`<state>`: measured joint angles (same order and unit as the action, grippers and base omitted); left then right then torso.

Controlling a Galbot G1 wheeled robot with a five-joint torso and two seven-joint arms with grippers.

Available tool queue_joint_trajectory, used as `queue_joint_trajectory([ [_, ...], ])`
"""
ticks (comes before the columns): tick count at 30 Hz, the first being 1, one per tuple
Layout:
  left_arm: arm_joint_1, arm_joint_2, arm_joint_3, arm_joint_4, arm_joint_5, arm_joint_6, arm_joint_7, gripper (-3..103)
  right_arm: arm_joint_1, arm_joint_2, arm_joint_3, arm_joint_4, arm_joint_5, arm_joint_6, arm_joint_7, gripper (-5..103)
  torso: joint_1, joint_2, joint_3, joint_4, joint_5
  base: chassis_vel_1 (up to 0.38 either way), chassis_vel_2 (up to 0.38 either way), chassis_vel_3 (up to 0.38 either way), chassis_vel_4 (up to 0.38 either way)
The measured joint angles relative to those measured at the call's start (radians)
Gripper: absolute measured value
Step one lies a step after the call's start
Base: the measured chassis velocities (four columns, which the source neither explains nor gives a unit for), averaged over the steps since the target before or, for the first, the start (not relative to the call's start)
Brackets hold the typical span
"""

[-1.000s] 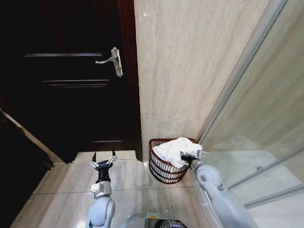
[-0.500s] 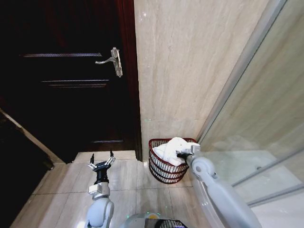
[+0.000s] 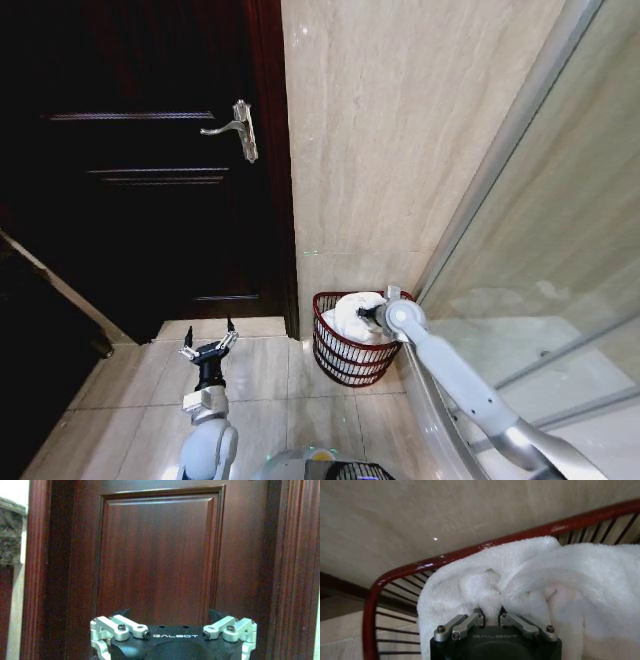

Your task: Discard the used towel into the hamper.

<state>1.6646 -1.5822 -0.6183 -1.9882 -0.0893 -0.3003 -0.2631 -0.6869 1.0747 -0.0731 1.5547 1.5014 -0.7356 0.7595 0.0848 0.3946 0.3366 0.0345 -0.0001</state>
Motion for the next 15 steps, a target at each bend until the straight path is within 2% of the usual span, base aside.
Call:
queue_joint_trajectory([
  [6, 0.005, 0.002, -0.003, -0.010, 0.000, 0.014, -0.011, 100, -0.004, 0.031, -0.014, -0.059, -0.018, 0.002, -0.024, 12, 0.000, 0.000, 0.000, -0.0001, 0.0000, 0.000, 0.000, 0.000, 0.000],
  [12, 0.000, 0.007, -0.006, -0.012, 0.002, 0.028, -0.012, 100, -0.026, 0.102, 0.004, -0.161, -0.096, 0.004, -0.088, 12, 0.000, 0.000, 0.000, 0.0000, 0.0000, 0.000, 0.000, 0.000, 0.000],
  [15, -0.003, 0.007, -0.006, -0.012, 0.002, 0.032, -0.012, 100, -0.027, 0.115, 0.013, -0.187, -0.114, 0.004, -0.110, 12, 0.000, 0.000, 0.000, 0.0000, -0.0001, 0.000, 0.000, 0.000, 0.000],
])
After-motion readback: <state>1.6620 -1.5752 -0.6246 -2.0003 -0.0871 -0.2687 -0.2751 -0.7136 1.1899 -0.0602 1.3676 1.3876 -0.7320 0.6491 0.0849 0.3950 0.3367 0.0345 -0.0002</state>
